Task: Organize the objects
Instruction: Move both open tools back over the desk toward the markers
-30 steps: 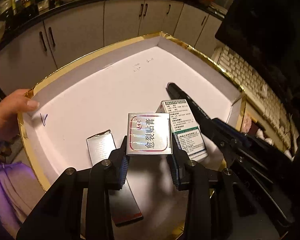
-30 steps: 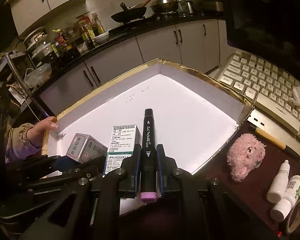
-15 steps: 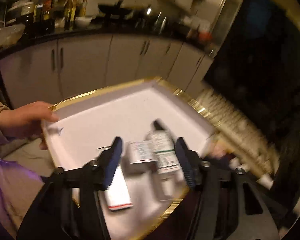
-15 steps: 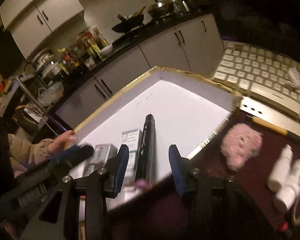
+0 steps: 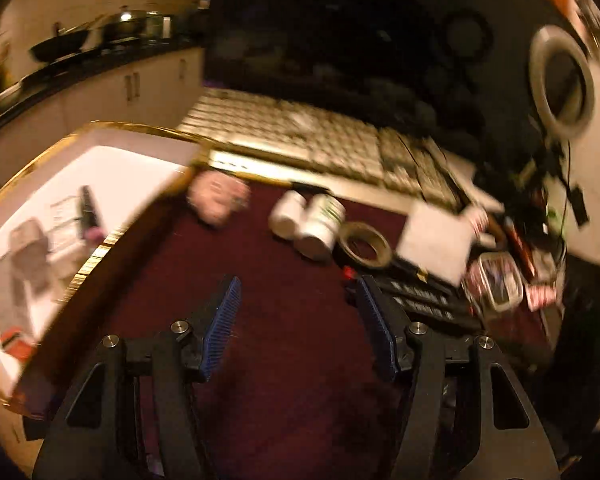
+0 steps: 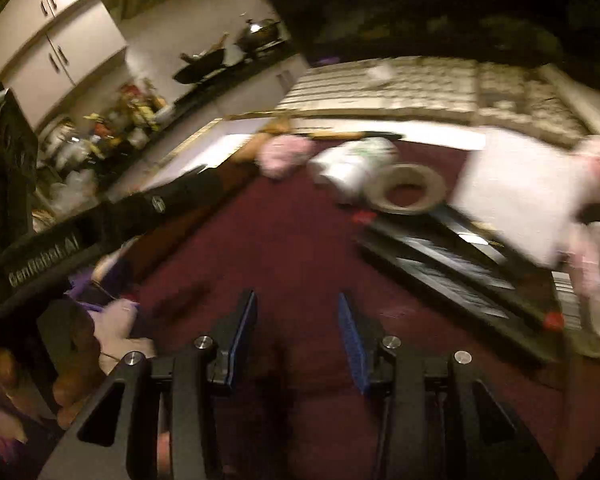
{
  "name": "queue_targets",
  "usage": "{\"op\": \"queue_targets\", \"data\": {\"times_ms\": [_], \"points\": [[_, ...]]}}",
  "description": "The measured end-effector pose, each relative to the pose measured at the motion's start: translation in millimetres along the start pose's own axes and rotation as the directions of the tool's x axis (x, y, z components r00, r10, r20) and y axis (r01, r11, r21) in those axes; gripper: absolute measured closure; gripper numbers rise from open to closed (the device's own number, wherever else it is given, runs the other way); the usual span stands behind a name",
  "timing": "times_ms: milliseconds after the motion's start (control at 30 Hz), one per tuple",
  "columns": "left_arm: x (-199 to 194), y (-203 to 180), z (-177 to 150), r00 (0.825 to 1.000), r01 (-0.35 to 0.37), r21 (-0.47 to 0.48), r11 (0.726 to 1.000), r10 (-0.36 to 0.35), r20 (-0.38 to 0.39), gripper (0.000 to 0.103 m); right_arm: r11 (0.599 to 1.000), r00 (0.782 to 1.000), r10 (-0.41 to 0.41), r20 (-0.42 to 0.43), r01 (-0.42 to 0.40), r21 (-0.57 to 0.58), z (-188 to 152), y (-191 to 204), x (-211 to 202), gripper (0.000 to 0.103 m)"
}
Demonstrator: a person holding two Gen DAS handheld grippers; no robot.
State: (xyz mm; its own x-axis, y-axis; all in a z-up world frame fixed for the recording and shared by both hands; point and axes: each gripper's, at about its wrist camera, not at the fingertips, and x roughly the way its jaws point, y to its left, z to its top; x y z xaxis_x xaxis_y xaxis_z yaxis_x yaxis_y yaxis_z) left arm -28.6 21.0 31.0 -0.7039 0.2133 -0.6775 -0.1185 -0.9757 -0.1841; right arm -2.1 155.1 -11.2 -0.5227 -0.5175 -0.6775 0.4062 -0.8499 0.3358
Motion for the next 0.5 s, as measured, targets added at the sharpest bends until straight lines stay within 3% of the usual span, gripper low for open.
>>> {"op": "queue_targets", "data": {"times_ms": [167,267,500], "points": [[20.1,-21.0,-8.7,0.997,0.025,0.004,1.000,-0.025,-0.068,0.042,1.000,1.000,0.008,0.004,-0.008,0.029,-6.3,-25.0,-12.0,0.061],[29.0,-15.6,-9.1,0.994,0.052,-0.043,0.998,-0.056,-0.098,0.042,0.999,1.000,0.012,0.023,-0.013,0.050,-6.2,-36.1,-21.9,0.049],[37.2,-9.8,-10.8,0.988,0.059,-0.074,0.995,-0.069,-0.140,0.042,0.998,0.998,-0.057,0.036,0.056,0.032,1.9,-47.1,-30.8,0.046]]}}
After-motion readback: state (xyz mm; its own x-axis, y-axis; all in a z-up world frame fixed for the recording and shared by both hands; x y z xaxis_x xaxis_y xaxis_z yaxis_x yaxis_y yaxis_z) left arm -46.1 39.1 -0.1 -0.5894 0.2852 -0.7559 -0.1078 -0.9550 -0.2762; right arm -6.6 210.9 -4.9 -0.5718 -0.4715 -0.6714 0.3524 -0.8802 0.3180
